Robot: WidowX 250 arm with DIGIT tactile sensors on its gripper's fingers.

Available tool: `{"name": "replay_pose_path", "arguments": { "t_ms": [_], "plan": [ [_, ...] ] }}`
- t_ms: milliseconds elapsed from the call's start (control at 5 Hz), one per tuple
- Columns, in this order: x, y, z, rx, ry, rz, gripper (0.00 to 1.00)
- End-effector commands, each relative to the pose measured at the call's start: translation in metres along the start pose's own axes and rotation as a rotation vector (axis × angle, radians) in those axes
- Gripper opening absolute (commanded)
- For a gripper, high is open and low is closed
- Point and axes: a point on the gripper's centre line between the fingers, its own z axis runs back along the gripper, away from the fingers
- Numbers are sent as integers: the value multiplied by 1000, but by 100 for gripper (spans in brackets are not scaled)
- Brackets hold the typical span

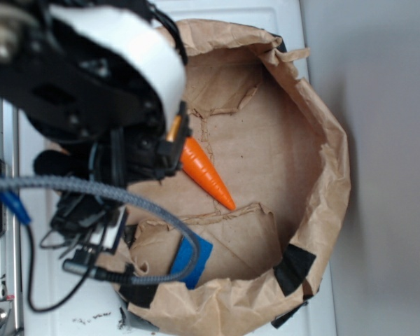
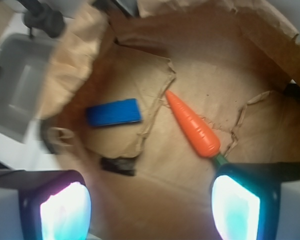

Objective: Grab the carrot.

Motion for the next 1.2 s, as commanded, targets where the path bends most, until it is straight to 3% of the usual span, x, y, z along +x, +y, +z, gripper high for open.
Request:
{"name": "replay_pose_path", "arguments": {
  "t_ms": [0,800,1000],
  "plan": [
    [18,2,-15,-11,-15,-75,100],
    [18,2,-15,-11,-15,-75,100],
    [14,14,-34,3,-6,-87,100]
  ]
}}
